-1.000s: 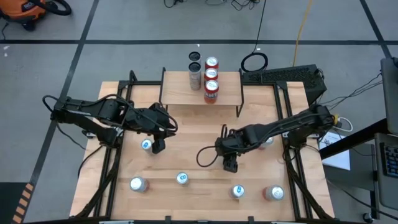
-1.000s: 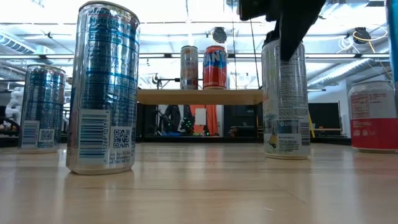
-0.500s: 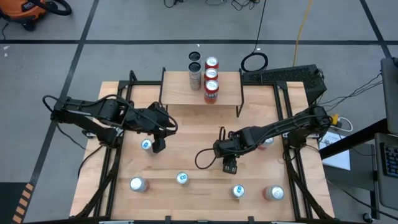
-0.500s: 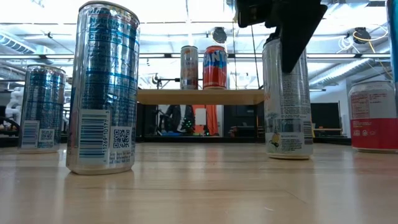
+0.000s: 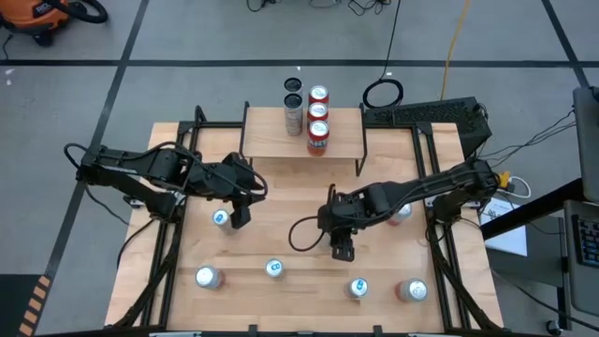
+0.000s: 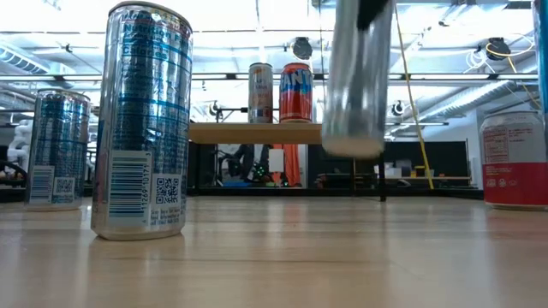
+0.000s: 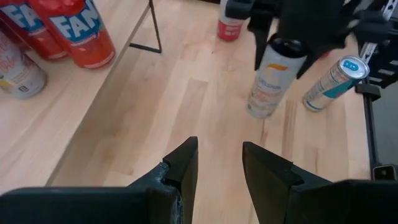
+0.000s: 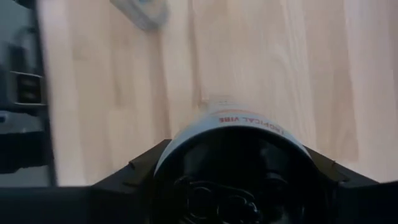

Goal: Place canned beverage on shelf
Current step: Put the white and yellow soda can aligned with the other white and yellow soda cans on the shelf

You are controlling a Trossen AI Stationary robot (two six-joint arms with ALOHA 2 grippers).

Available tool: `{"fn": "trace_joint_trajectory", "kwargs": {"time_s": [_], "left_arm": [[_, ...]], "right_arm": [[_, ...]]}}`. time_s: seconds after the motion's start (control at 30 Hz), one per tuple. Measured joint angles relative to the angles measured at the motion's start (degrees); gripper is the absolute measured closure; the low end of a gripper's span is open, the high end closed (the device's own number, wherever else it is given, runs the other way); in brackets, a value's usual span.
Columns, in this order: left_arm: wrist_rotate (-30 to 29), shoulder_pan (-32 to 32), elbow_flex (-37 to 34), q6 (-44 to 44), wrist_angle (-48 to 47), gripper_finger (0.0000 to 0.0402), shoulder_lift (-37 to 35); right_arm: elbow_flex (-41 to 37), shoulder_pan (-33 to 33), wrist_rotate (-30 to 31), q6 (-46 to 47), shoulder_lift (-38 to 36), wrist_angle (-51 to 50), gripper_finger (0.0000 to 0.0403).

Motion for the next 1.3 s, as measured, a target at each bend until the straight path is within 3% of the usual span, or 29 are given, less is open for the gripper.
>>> {"fn": "trace_joint_trajectory", "kwargs": {"time_s": [0.2, 0.5, 0.67, 0.8, 0.97, 1.17, 1.3], "left_arm": [[0.91, 0.00, 0.00, -5.50, 0.01, 0.0245, 0.00], [5.37, 0.00, 0.00, -8.05, 2.11, 0.0117, -0.02], [9.19, -0.62, 0.00, -8.00, 2.29, 0.0071, -0.41], [8.84, -1.23, 0.07, -4.52, 3.44, 0.0063, -1.09], [8.82, -1.22, 0.07, 0.80, 3.78, 0.0063, -1.09], [15.18, -0.62, -0.44, 1.54, 15.54, 0.0063, 0.01], [15.92, -1.59, -2.24, -1.53, 22.01, 0.0063, 0.74]], "right_arm": [[7.98, 0.00, -0.73, -1.19, -0.01, -2.60, 0.0173], [18.61, 0.09, -0.60, -1.74, -0.01, -5.71, 0.0172], [21.45, 0.09, -0.60, -3.27, -0.03, -5.94, 0.0173], [22.13, 0.09, -0.83, -3.47, -0.03, -5.91, 0.0171], [22.17, 0.11, -5.35, -7.06, -0.03, -5.90, 0.0173], [22.17, 0.11, -6.38, -13.43, -0.03, -5.64, 0.0173], [22.17, 0.09, -6.30, -17.15, -0.03, -3.98, 0.0171]]}}
